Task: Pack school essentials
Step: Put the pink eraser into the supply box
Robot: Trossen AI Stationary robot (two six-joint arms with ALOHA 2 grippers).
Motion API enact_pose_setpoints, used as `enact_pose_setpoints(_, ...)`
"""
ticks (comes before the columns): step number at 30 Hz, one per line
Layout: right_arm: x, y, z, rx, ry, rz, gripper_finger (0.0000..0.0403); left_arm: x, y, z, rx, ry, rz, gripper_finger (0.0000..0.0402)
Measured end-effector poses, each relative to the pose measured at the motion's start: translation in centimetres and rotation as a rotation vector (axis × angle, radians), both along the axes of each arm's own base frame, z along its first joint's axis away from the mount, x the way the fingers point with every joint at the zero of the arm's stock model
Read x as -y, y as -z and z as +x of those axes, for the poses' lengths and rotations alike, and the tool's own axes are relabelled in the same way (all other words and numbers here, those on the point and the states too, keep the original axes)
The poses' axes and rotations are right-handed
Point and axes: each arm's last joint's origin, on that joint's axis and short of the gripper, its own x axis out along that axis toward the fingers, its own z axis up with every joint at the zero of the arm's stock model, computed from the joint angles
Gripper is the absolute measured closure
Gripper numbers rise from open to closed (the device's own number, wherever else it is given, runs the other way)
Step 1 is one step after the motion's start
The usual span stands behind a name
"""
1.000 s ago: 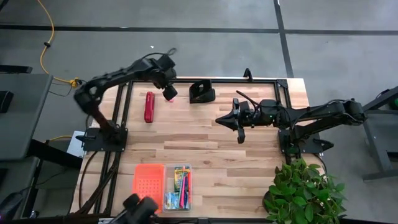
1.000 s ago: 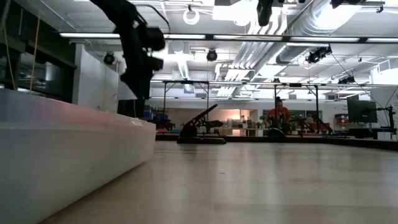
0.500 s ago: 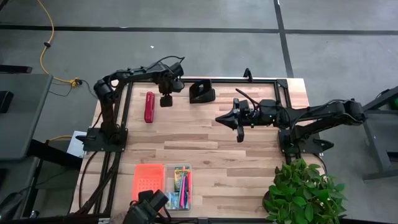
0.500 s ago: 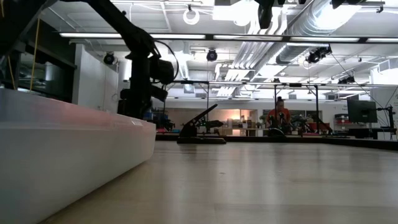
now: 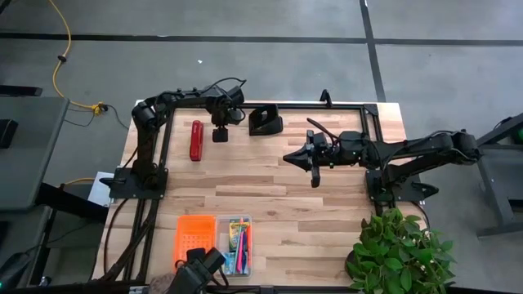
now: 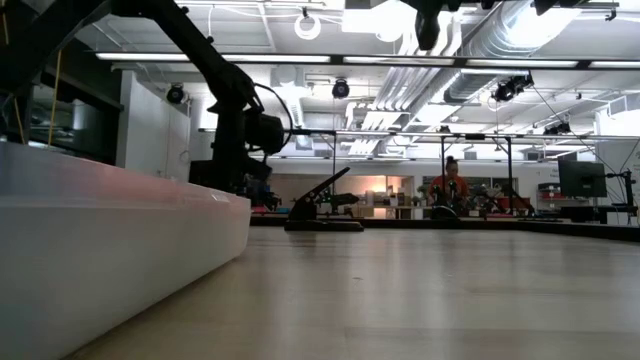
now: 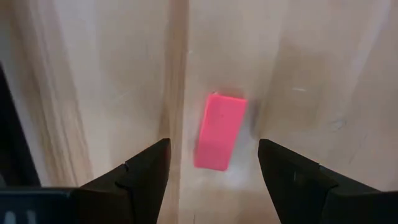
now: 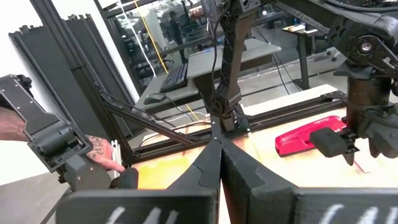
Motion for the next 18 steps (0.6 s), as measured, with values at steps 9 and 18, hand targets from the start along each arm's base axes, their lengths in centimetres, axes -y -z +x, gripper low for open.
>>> enact_pose_setpoints(9,0.0,0.1,0.0,-0.006,0.0,0.004,0.0403,0.7,0.4,0.4,0.027,0.264,-0.051,0.0187)
enact_pose_setpoints(18,0.0,0.1,0.0,-0.006,0.0,0.008,0.0403,1.1,1.7,0.1,0.012,0.214,-0.017,0.0202)
